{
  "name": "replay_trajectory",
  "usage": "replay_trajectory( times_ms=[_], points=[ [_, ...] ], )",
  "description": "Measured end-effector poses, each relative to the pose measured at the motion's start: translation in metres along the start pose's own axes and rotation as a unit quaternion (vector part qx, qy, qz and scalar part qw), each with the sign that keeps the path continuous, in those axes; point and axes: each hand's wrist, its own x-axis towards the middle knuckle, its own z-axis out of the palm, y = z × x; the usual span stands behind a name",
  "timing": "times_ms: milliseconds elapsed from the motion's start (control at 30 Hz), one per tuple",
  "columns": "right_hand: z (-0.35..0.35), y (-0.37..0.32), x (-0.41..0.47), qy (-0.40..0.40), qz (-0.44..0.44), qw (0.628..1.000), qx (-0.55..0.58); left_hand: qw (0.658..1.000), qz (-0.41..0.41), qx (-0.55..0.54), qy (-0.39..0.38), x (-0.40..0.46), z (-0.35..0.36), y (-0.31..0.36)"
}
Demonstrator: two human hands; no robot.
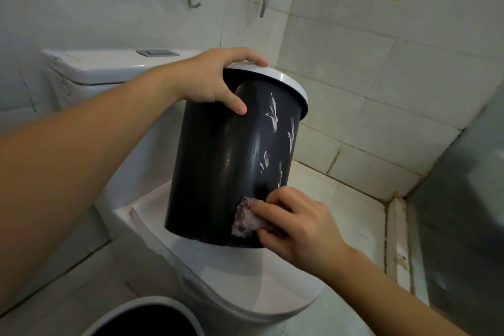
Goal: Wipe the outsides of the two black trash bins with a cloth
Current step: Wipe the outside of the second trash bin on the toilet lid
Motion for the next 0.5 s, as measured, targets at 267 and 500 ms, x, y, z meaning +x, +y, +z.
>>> replay_trajectory(
  times_ms=[267,500],
  points=[
    [-0.012,0.033,0.059,0.106,0.155,0.982,-0.017,1.0,0.009,0.007,-0.011,-0.002,0.004,0.009],
    [-0.006,0.015,0.027,0.053,0.056,0.997,-0.004,1.0,0.009,0.01,-0.012,-0.005,0.005,0.011]
  ],
)
